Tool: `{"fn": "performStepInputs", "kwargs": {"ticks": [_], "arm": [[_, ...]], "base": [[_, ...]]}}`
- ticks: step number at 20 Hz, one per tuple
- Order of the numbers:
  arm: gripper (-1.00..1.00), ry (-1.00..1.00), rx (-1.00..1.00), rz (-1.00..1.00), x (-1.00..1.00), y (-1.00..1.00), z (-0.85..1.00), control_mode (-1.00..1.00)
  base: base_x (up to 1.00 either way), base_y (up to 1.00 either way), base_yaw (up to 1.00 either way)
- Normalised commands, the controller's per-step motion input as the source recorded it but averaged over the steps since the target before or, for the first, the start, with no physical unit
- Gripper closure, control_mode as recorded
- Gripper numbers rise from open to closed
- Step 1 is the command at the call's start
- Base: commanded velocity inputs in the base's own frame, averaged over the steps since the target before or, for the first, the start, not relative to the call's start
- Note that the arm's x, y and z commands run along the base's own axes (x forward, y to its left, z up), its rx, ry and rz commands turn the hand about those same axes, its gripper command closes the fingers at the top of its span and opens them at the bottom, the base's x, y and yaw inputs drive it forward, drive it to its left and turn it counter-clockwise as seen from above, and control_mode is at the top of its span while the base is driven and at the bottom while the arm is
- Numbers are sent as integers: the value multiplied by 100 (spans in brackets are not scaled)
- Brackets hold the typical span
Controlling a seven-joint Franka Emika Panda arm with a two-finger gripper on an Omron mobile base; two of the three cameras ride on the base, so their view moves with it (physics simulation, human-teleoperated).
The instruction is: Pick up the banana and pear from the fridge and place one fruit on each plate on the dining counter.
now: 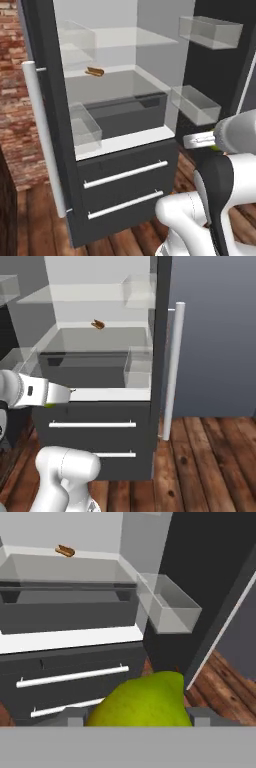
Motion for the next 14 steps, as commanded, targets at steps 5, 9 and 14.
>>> {"fn": "performStepInputs", "kwargs": {"ticks": [5, 9, 14], "arm": [[100, 0, 0, 0, 0, 0, 0, 100], [100, 0, 0, 0, 0, 0, 0, 100], [100, 0, 0, 0, 0, 0, 0, 100]], "base": [[-72, 47, -35], [-74, 31, -35], [-77, 15, -33]]}}
